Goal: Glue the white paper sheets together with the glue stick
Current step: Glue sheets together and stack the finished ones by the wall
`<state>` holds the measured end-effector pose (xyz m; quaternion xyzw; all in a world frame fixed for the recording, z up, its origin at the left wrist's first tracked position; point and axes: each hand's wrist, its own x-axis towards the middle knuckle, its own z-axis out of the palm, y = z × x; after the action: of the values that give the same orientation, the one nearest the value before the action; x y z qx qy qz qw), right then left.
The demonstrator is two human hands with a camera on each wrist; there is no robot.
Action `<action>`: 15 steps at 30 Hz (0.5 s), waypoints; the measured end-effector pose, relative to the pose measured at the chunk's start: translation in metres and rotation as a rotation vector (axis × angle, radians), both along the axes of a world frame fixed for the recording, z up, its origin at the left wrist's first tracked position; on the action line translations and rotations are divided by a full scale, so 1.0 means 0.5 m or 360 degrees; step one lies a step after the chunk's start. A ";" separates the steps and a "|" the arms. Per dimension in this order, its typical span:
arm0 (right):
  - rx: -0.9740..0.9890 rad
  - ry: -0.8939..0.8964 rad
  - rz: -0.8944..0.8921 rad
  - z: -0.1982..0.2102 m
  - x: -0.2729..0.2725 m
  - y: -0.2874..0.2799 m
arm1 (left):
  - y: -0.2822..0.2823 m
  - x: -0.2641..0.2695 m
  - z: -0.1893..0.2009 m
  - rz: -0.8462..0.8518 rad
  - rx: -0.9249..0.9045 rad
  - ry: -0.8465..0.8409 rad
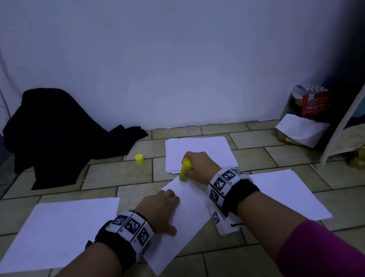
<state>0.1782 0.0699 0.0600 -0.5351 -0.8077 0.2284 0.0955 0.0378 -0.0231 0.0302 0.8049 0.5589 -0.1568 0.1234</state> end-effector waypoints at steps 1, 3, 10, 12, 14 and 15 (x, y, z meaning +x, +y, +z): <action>-0.0014 -0.0069 0.0027 0.007 0.006 -0.003 | 0.001 -0.002 -0.001 -0.0002 -0.0002 -0.0002; -0.0061 -0.0186 0.0087 0.018 0.024 -0.013 | 0.004 -0.008 0.000 -0.0008 -0.0016 -0.0026; -0.0135 -0.0330 0.0281 0.029 0.113 -0.060 | 0.008 -0.011 0.000 -0.0081 -0.0071 0.0012; -0.0162 -0.0350 0.0292 0.031 0.129 -0.062 | 0.008 -0.010 -0.001 -0.0105 -0.0039 0.0062; -0.0180 -0.0392 0.0290 0.034 0.137 -0.058 | 0.008 -0.011 0.000 -0.0131 0.0022 0.0118; -0.0172 -0.0390 0.0277 0.035 0.139 -0.054 | 0.007 -0.011 0.000 -0.0135 0.0045 0.0139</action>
<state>0.2477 0.0428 0.0775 -0.4913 -0.8431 0.2120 -0.0530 0.0322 -0.0195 0.0299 0.8220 0.5312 -0.1889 0.0808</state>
